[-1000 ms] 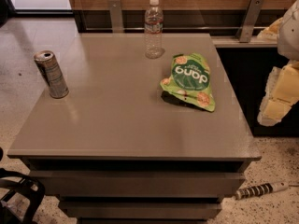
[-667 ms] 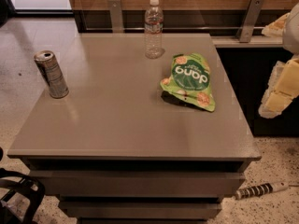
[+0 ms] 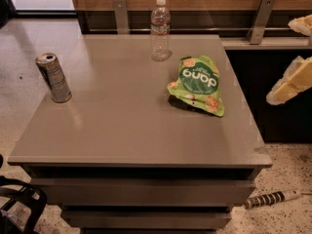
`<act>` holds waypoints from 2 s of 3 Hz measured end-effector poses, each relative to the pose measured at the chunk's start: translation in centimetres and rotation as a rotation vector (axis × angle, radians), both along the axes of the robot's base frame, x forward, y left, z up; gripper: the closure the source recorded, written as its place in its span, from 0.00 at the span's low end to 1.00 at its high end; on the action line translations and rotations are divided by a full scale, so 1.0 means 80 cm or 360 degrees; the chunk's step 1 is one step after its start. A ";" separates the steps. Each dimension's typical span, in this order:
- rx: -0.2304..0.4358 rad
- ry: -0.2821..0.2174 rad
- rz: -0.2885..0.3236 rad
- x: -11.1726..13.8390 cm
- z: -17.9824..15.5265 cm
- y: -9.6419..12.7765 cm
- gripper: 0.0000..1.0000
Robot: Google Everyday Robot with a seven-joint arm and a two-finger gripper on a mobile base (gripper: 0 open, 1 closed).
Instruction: Move water bottle near redbull can
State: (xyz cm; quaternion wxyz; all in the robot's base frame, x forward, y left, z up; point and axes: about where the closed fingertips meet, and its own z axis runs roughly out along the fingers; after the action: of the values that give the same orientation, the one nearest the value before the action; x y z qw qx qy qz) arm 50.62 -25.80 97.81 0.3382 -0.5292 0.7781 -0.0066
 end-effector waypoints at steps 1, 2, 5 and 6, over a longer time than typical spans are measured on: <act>0.0201 -0.0214 -0.0043 0.039 0.007 -0.011 0.00; 0.0416 -0.0426 -0.0062 0.087 0.026 -0.011 0.00; 0.0618 -0.0458 -0.0006 0.146 0.040 0.026 0.00; 0.0677 -0.0461 0.0082 0.186 0.038 0.065 0.00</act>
Offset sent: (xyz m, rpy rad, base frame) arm 0.1091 -0.0183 0.0407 0.4148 -0.4176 -0.0589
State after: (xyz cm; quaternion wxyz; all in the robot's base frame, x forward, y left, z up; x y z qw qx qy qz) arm 65.52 -20.59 100.86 0.5501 -0.4592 0.6917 0.0901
